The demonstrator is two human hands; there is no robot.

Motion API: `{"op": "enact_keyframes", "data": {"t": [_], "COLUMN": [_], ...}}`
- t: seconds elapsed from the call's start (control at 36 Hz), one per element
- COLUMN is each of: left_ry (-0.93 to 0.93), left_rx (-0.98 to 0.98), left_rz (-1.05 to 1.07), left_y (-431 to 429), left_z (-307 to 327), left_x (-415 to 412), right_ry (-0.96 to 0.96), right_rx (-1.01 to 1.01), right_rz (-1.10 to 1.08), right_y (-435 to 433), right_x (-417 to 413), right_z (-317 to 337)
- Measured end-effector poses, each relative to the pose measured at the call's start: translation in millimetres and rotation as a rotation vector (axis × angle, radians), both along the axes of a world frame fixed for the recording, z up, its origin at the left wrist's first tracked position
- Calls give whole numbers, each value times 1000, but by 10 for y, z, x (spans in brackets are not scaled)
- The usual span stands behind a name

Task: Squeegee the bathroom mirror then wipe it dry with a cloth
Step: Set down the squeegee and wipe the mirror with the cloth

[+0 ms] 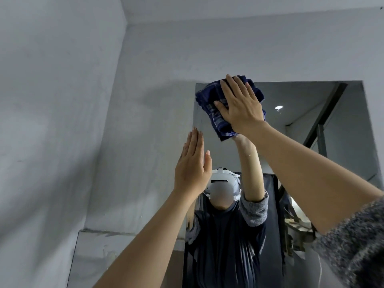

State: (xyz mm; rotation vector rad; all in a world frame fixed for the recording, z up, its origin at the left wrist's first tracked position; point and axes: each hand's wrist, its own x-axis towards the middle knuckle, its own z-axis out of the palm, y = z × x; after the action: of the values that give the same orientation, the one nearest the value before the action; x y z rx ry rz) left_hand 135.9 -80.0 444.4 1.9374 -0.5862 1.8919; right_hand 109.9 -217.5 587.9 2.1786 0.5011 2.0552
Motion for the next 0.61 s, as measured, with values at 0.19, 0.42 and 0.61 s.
{"op": "enact_keyframes", "data": {"t": [0.19,0.42,0.61], "left_ry": [-11,-19,-28], "left_rx": [-4,-40,-47], "left_rz": [30,87,82], "left_y": [-12,-10,-26], "left_z": [7,-5,-25], "left_x": [134,417,396], "right_ry": [8,22,15], "right_rx": [68,213,339], "right_rz": [-10,-24,-13], "right_y": [-428,-1042,-1531], "right_x": [-48,-111,-155], "right_z": [-21,-29,-119]}}
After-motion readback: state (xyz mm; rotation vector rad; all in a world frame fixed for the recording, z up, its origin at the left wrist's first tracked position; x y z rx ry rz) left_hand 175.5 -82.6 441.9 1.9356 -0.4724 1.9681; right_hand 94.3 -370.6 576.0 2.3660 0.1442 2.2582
